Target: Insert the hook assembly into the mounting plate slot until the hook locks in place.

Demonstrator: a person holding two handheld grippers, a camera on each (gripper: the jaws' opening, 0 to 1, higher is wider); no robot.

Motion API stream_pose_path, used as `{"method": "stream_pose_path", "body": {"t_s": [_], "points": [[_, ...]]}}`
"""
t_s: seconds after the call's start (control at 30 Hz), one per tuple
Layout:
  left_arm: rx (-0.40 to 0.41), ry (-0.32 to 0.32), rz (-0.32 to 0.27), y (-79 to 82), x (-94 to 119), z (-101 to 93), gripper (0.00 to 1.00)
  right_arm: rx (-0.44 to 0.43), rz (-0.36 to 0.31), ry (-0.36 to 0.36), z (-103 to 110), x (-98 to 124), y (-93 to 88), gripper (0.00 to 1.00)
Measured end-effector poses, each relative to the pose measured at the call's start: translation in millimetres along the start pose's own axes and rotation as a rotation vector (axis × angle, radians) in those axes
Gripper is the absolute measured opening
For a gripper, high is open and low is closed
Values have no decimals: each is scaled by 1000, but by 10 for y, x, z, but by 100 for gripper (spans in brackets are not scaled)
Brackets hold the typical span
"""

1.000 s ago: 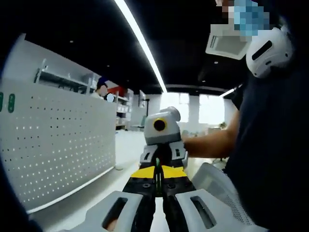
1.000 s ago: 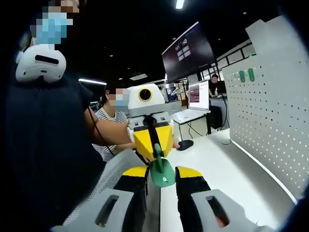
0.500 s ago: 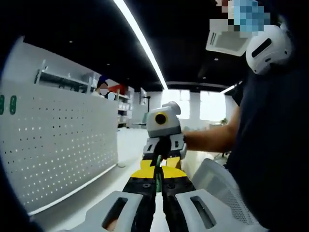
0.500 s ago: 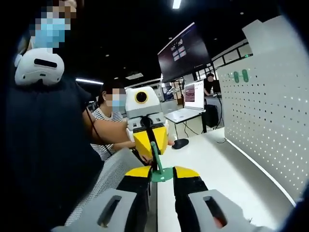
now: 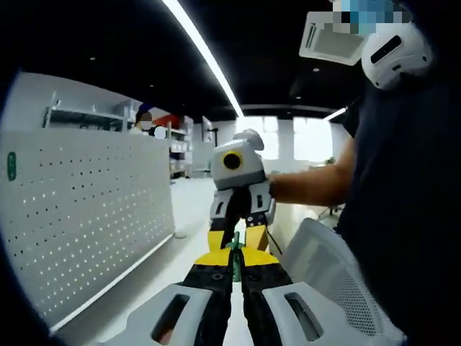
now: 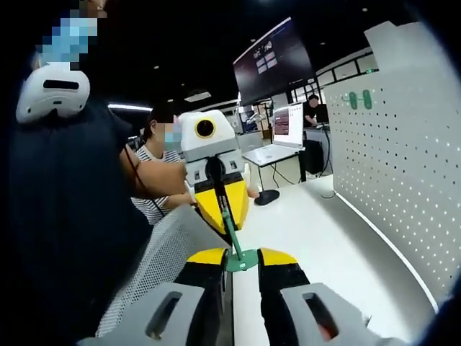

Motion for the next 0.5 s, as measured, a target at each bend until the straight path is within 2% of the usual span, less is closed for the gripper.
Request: {"method": "stream_pose_path", "body": {"t_s": [0.2, 0.37, 0.4, 0.43, 0.5], "points": [[-48, -27, 47, 32, -50, -15, 4, 8, 45, -9, -12, -29, -30, 15], [-133, -53, 160, -10, -101, -23, 4, 17, 73, -21, -26, -51, -66, 15], [-156, -58, 201, -31, -111, -28, 4, 18, 79, -23, -27, -53, -73, 15], [-159, -62, 204, -31, -118, -32, 4, 18, 83, -24, -29, -54, -76, 14], [-184, -74, 247, -49, -139, -40, 4, 21, 99, -33, -40, -60, -91, 14]]}}
Point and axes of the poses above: the point that each gripper's makers call its tool centre point, and the gripper's own axes: x roughly backward along the fingers, z roughly to its left, y roughly out of its top, the point moved 7 cm from there along x, roughly backward along the fingers, and after that the axes turned 6 degrees about -x, right-handed, at the moved point
